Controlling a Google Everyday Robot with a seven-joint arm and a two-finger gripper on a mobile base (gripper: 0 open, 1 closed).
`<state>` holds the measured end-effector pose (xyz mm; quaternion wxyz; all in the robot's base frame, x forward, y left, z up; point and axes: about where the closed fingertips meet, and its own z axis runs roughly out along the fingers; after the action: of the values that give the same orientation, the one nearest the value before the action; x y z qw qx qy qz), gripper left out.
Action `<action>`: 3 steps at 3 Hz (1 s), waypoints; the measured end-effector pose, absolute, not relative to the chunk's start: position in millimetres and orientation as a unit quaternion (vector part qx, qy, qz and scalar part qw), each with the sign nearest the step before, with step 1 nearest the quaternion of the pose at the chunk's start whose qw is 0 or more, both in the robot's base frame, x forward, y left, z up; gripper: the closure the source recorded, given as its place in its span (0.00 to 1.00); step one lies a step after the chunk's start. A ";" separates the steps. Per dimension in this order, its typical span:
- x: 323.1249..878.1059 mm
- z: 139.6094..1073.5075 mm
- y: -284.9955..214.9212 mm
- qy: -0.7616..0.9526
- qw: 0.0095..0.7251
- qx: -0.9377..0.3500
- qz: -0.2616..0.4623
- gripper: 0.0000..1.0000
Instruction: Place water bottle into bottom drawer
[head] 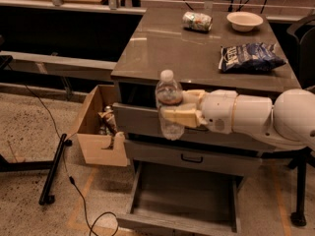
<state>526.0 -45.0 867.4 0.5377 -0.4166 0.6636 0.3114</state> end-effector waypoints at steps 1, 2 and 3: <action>508.1 860.9 -36.9 0.656 0.515 -0.440 0.334 1.00; 501.6 818.9 -27.8 0.664 0.494 -0.450 0.336 1.00; 497.2 749.7 -27.7 0.680 0.453 -0.492 0.302 1.00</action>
Offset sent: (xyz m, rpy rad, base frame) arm -0.0355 0.0284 -0.1239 -0.0934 0.1171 0.1246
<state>497.2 -27.7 749.7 0.4529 -0.4919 0.6796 0.3016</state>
